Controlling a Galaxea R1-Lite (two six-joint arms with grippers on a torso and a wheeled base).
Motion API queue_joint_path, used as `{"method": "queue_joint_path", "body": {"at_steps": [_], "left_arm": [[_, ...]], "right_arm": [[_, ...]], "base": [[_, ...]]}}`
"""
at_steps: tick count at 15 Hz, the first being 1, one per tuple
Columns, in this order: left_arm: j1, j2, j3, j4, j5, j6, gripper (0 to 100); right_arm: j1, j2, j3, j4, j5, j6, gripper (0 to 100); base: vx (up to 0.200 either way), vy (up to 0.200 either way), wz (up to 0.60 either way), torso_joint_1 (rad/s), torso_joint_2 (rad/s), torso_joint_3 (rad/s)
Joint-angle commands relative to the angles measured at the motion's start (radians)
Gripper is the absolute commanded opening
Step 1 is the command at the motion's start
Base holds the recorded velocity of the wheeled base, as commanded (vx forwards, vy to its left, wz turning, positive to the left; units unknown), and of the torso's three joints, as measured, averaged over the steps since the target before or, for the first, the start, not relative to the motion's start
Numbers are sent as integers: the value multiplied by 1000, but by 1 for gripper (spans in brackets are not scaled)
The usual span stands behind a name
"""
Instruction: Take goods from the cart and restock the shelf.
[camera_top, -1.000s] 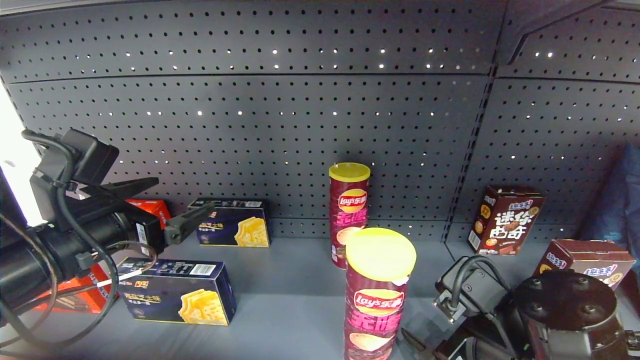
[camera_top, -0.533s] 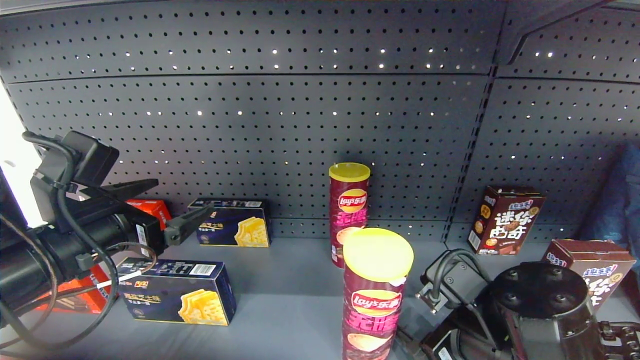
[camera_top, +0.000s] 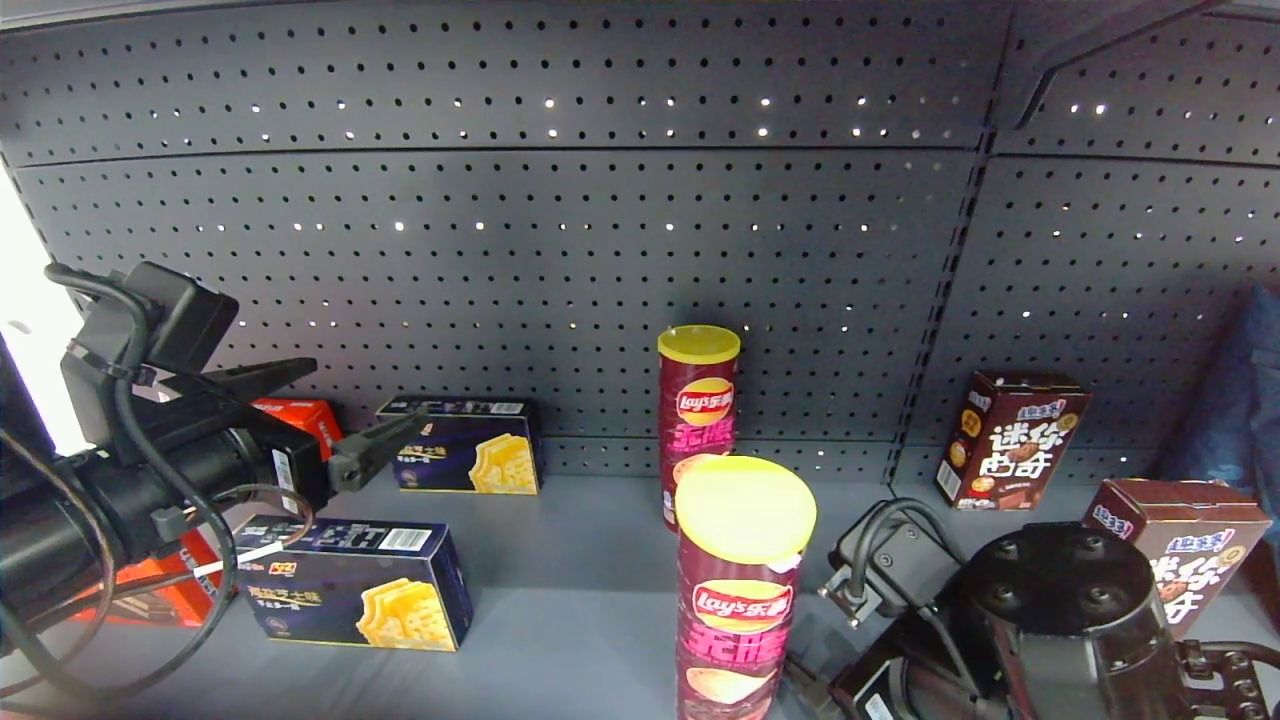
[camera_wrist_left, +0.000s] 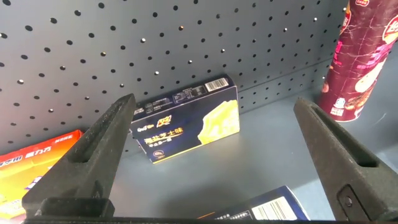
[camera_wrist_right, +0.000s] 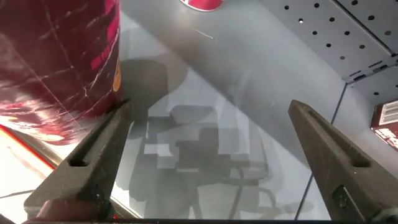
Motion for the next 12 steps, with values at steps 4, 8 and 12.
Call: {"method": "queue_joint_path", "body": {"at_steps": [4,8,12], "left_arm": [[0,0,0,0,0,0,100],[0,0,3,0,0,-1,100],[0,0,-2,0,0,-1,100]], "right_arm": [[5,11,-3,-2,2,-6,100],[5,18,-6,-5,5,-26,100],[8,20,-8,-5,9,-26,100]], "base": [[0,0,0,0,0,0],[0,0,0,0,0,0],[0,0,0,0,0,0]]}}
